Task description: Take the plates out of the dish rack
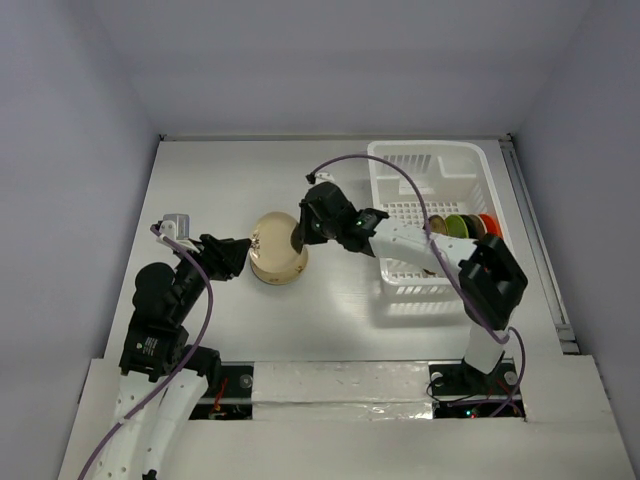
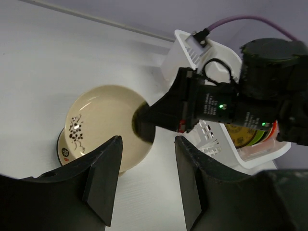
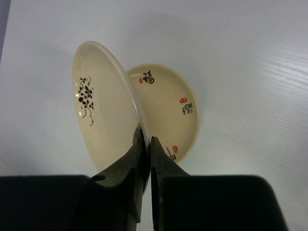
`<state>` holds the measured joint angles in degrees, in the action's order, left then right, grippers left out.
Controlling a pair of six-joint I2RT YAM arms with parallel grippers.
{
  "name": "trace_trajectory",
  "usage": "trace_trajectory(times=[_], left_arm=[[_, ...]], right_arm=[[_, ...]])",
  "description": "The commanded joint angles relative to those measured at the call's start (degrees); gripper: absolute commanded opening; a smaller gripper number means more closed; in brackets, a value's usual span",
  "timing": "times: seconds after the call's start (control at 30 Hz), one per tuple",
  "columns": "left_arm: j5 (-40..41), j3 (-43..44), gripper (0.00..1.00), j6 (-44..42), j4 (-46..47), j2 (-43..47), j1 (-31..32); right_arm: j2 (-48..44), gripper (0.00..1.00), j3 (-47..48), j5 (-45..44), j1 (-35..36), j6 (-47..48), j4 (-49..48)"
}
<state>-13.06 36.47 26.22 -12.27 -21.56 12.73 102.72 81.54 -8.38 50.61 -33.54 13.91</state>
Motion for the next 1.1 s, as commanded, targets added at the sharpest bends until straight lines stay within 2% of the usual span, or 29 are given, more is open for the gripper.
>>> trace_trajectory(times=[0.0, 0.17, 0.3, 0.43, 0.47, 0.63, 0.7, 0.83, 0.97, 1.03, 1.07], left_arm=[[-0.3, 1.06, 0.44, -0.2, 2.6, 0.2, -0.25], [-0.48, 1.06, 0.44, -0.2, 2.69, 0.2, -0.25], [-0.48, 1.06, 0.44, -0.2, 2.78, 0.12, -0.25], [-0.48, 1.06, 0.44, -0.03, 2.78, 0.12, -0.25], [-0.56, 1.06, 0.44, -0.11, 2.78, 0.12, -0.25], [-0.56, 1.06, 0.44, -0.03, 2.87, 0.12, -0.25], [-0.65, 1.06, 0.44, -0.11, 2.87, 0.12, -0.25], [-0.65, 1.06, 0.44, -0.03, 2.87, 0.12, -0.25], [-0.65, 1.06, 0.44, -0.11, 2.78, 0.2, -0.25], [-0.65, 0.97, 0.44, -0.11, 2.78, 0.29, -0.25], [-0.65, 1.06, 0.44, -0.11, 2.87, 0.29, -0.25]], right_arm=[[1.69, 0.0, 0.21, 3.12, 0.45, -4.86, -8.63], [4.16, 0.01, -1.64, 3.11, 0.45, -6.62, -10.04], [4.95, 0.07, -3.4, 3.55, 0.45, -7.77, -10.13], [4.95, 0.21, -5.25, 3.46, 0.45, -8.12, -9.78], [5.12, 0.31, -5.34, 3.46, 0.45, -7.51, -8.91], [5.39, 0.41, -5.6, 3.64, 0.98, -5.84, -6.8], [4.6, 0.55, -5.77, 2.85, 1.51, -5.05, -5.48], [1.27, 0.7, -6.56, -1.88, 2.04, -3.9, -2.58], [-4.88, 0.71, -8.14, -8.04, 2.04, -2.23, 1.89], [-8.74, 0.65, -9.98, -13.81, 2.04, -2.23, 2.43], [-13.2, 0.55, -11.73, -15.68, 2.04, -2.49, 3.65]])
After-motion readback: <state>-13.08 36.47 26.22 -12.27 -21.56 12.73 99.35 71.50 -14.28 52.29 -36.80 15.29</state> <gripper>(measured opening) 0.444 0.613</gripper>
